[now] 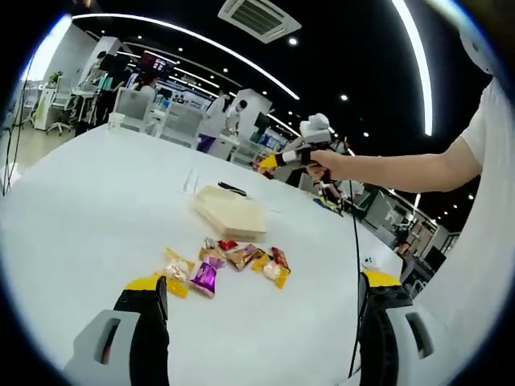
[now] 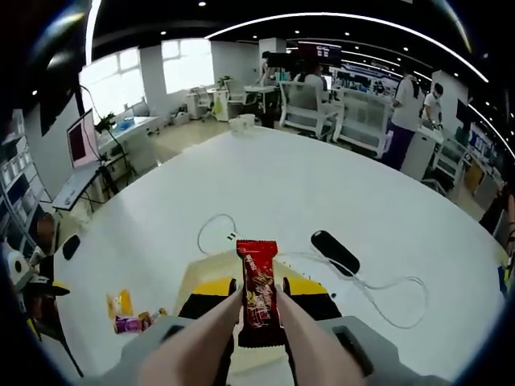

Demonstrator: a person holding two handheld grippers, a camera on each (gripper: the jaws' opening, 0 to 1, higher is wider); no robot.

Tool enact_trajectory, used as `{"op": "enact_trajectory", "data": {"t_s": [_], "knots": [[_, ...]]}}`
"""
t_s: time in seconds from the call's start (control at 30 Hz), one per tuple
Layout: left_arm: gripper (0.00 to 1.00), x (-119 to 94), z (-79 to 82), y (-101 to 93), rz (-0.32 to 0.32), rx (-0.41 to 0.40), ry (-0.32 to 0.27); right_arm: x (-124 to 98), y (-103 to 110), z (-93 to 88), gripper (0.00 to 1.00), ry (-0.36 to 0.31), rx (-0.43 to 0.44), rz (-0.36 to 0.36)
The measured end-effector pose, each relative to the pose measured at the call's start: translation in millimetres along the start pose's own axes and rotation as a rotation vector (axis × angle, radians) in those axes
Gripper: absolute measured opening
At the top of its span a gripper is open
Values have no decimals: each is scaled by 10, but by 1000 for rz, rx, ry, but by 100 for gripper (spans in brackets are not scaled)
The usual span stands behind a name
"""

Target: Place the target food into the container with the food tongs after gripping and lifting it, then release it inside without dropping or visibly crushing the food.

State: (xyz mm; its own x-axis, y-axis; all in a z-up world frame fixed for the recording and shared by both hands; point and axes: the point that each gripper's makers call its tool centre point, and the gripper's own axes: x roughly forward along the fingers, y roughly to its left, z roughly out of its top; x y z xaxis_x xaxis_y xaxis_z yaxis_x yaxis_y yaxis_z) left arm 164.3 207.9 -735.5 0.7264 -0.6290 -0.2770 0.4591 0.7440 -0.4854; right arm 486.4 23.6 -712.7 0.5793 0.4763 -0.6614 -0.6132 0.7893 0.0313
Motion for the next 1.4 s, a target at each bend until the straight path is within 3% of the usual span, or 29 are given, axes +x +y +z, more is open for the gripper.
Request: {"op": "enact_trajectory", "data": {"t_s": [0.57,1.4], "knots": [[99,64,-12,-18,-1,-6,15,30,-27,-118,22,14,6,5],[99,100,-7,-16,-6,-18,3,46,-42,1,26,-16,20,-3]]}}
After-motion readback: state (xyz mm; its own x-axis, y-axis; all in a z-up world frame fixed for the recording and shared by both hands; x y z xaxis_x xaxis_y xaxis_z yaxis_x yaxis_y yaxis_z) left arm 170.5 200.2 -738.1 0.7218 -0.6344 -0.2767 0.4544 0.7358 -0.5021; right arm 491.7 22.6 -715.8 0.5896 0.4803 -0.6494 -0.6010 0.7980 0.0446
